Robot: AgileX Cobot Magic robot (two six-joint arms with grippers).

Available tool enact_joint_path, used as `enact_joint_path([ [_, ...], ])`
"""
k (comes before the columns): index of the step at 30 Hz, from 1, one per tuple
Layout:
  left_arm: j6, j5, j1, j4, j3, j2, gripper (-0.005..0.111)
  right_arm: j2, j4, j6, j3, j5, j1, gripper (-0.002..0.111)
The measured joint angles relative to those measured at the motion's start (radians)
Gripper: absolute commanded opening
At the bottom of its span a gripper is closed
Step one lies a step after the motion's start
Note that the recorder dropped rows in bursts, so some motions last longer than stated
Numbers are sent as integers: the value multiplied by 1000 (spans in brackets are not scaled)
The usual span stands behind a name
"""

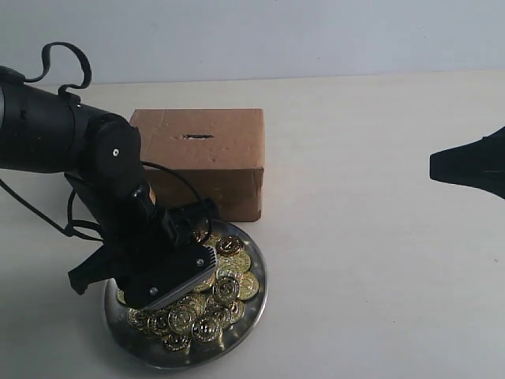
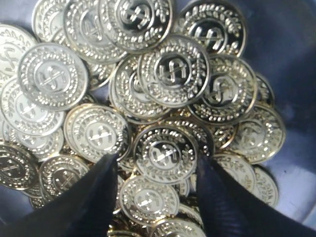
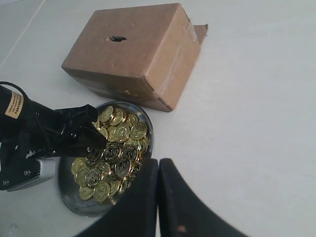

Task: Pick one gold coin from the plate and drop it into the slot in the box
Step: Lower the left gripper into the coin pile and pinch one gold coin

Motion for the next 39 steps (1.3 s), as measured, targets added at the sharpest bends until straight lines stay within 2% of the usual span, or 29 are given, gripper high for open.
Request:
enact_joint_path([
  [8,-2,3,0,0,-2,0,49,0,0,0,0,0,0,0],
  [14,-2,4,0,0,-2,8,56,0,0,0,0,0,0,0],
  [39,-4,6,0,4,-6,20,47,0,0,0,0,0,0,0],
])
